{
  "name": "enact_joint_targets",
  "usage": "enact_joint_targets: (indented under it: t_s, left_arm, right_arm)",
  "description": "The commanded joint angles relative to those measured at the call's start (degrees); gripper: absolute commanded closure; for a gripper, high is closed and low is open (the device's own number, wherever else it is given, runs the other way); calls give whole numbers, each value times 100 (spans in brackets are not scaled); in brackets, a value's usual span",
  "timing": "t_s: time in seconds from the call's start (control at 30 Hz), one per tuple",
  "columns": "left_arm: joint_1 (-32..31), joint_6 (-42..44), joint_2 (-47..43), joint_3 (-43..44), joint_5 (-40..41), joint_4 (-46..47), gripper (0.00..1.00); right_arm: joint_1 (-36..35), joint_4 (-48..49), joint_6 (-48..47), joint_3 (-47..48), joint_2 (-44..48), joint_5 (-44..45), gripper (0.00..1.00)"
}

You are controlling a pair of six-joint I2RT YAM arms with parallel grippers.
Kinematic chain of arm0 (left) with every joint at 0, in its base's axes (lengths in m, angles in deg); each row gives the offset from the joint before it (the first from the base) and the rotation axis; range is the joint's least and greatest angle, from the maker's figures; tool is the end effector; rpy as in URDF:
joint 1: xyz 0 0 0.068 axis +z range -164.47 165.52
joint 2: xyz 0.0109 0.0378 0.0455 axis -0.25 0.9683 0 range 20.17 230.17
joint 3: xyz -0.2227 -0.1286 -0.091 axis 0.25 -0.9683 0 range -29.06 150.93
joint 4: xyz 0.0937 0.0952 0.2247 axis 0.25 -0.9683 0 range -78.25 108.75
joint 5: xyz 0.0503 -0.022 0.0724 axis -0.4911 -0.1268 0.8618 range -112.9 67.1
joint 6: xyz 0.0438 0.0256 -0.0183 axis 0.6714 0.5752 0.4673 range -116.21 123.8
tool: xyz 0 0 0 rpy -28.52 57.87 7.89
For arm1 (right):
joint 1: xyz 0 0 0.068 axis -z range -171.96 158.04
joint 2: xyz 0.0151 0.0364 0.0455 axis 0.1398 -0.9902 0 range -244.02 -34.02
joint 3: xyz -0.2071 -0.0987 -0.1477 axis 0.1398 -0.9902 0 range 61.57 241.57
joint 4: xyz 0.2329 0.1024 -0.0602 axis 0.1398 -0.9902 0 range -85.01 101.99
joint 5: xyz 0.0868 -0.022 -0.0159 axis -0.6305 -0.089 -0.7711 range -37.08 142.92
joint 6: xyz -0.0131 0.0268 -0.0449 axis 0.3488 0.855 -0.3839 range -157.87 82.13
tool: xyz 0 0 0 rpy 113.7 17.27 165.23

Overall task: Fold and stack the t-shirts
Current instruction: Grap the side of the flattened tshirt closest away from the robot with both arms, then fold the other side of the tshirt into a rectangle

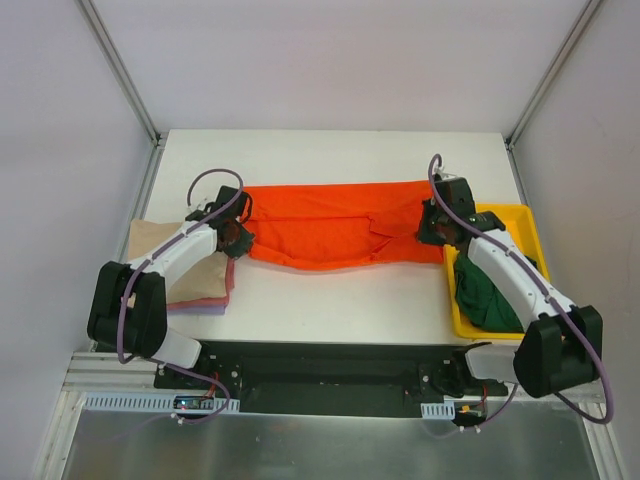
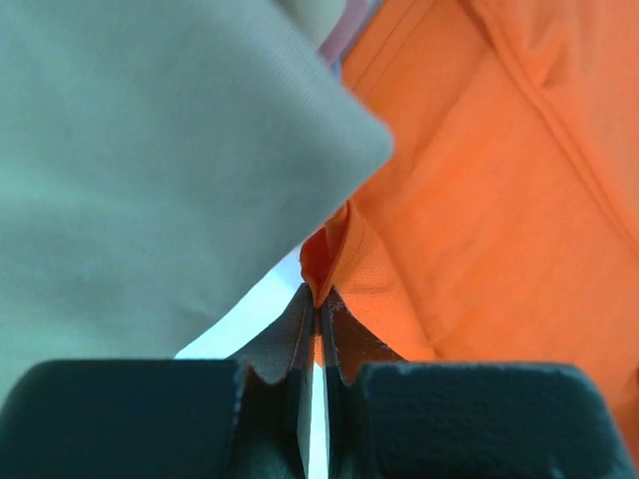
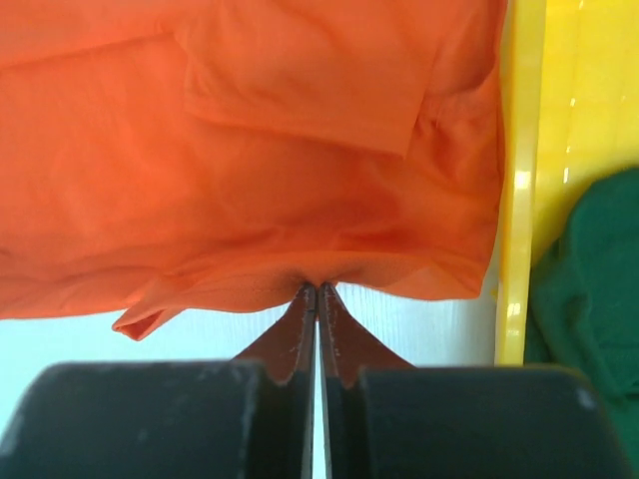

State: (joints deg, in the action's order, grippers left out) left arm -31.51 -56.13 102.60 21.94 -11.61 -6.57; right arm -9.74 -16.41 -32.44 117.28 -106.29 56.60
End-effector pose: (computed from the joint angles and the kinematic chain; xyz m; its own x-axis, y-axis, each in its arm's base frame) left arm 0.2747 -0.0770 0.2076 -0.5605 -0.7159 -0.4164 -0.5993 0.6976 -0.3926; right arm 0.2569 0.0800 0.2752 -0.6947 -0.1236 -0.7086 -0.1966 0.9802 0.0219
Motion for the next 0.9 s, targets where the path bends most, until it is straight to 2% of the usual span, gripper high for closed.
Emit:
enact_joint_targets:
  t_s: [0.0, 0.43, 0.87]
  left_arm:
    - [157, 349, 299, 498, -285, 19, 100]
    - [438, 534, 1152, 1201, -435, 18, 100]
    - [649, 490, 1723, 1729, -505, -34, 100]
  right_arm:
    - [222, 212, -323, 748, -480, -70, 100]
    - [477, 107, -798, 2155, -2036, -140, 100]
    - [539, 327, -1018, 2445, -2467, -26, 100]
